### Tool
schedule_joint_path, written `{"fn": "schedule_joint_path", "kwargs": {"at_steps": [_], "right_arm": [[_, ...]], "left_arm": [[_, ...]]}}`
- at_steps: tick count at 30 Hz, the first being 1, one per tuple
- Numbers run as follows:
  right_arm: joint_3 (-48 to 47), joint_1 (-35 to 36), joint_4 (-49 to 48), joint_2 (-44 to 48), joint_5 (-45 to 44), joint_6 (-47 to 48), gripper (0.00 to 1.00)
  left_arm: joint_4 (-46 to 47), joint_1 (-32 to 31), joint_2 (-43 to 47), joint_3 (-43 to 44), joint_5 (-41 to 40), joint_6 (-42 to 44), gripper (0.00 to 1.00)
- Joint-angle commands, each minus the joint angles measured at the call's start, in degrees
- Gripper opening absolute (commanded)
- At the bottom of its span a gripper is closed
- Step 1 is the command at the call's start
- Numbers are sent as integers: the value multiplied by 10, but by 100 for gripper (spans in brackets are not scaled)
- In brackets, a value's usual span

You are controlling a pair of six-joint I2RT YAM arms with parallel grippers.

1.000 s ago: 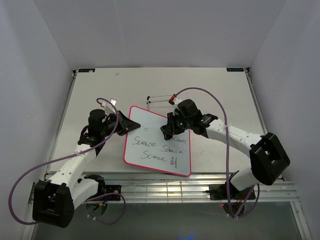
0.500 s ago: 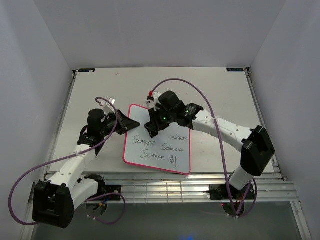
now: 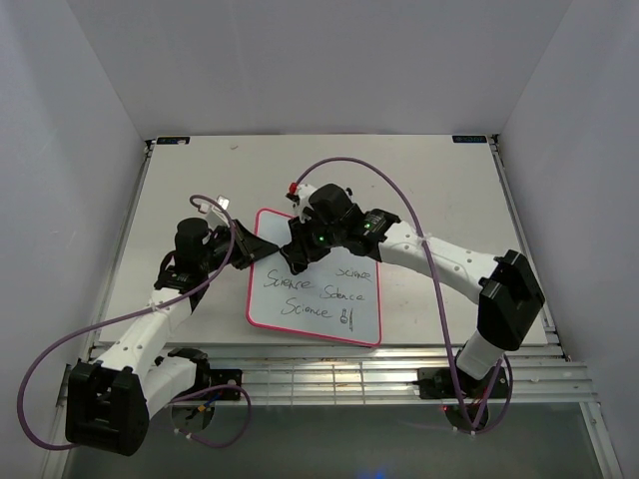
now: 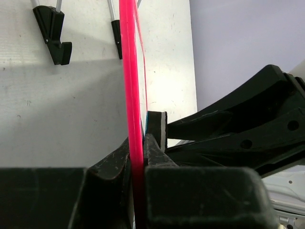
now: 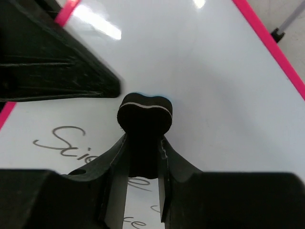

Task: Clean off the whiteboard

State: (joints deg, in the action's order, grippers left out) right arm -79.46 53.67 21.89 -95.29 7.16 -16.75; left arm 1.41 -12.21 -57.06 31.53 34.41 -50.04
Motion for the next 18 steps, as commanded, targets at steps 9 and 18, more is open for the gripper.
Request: {"fn": "schedule_joint_path", "kwargs": {"at_steps": [9, 18], "right_arm": [[140, -148, 83, -40, -100, 45, 11], [65, -10, 34, 7, 100, 31, 10]], "left_arm": [[108, -12, 27, 28, 61, 12, 0], [109, -12, 32, 20, 45, 6, 0]]}}
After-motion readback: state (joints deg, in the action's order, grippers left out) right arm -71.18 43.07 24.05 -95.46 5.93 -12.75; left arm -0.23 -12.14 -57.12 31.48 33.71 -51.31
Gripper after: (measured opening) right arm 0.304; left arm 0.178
